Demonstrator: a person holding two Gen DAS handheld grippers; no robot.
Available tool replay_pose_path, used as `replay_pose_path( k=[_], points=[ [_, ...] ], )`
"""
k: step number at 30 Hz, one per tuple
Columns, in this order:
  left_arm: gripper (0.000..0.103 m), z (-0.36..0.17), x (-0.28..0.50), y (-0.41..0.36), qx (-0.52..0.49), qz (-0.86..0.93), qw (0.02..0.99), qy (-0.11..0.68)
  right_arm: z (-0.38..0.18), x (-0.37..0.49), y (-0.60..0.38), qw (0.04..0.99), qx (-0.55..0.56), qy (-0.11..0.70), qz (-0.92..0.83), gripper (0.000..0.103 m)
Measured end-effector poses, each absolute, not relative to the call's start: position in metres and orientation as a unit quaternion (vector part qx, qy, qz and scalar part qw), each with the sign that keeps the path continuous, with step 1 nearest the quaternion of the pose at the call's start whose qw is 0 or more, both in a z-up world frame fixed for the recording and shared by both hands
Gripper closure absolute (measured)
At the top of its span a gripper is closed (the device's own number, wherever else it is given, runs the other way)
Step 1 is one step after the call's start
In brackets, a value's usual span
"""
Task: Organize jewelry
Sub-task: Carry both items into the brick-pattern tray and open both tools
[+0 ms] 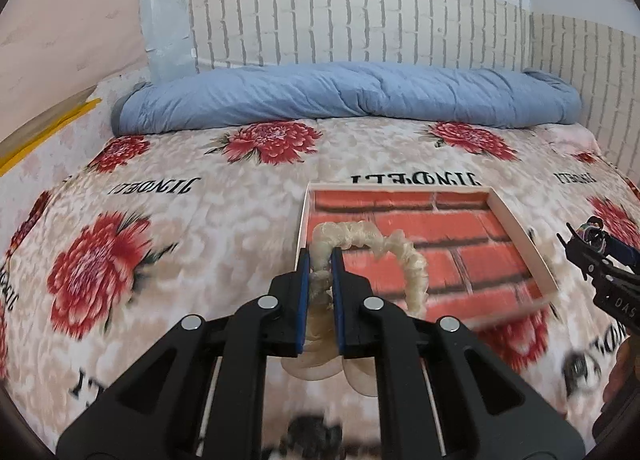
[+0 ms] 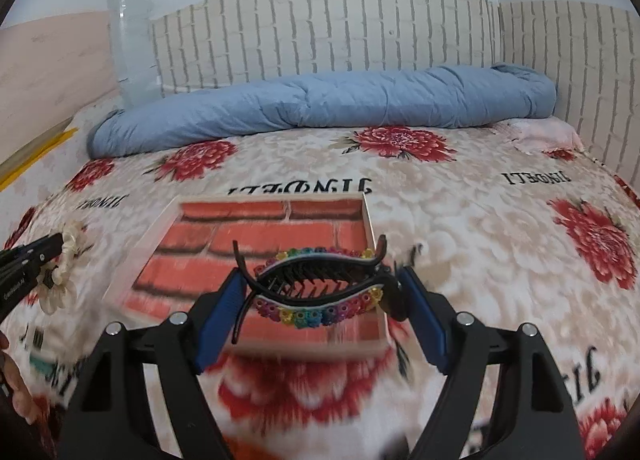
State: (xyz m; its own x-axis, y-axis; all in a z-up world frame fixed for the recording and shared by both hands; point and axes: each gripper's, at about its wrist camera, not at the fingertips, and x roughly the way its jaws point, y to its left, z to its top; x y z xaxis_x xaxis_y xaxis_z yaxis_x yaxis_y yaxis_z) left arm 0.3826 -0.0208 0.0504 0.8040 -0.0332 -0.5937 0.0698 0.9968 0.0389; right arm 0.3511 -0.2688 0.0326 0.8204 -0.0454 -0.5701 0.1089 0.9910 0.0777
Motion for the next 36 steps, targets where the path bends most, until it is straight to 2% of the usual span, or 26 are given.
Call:
replay_pose_path(
  k=[8, 16, 27, 36],
  points=[
    [0.094, 0.035, 0.475, -0.046, 0.038, -0.029, 0.935, 0.350, 0.011, 0.449, -0.270, 0.938, 0.056, 0.339, -0.049, 0.026],
    [0.094, -0.010, 0.552, -0.068, 0.037, -0.050, 0.904, 0.423, -0.029, 0.525, -0.276, 0.905, 0.063, 0.416, -0.059, 0.027],
    [0.094, -0.040, 0.595, -0.073, 0.061, -0.033, 0.873, 0.483, -0.055, 0.566, -0.278, 0.876, 0.056, 0.474, -0.073, 0.026],
    [0.089, -0.061, 0.601, -0.075, 0.076, -0.028, 0.860, 0.504, -0.068, 0.574, -0.278, 0.857, 0.063, 0.506, -0.073, 0.026]
  ],
)
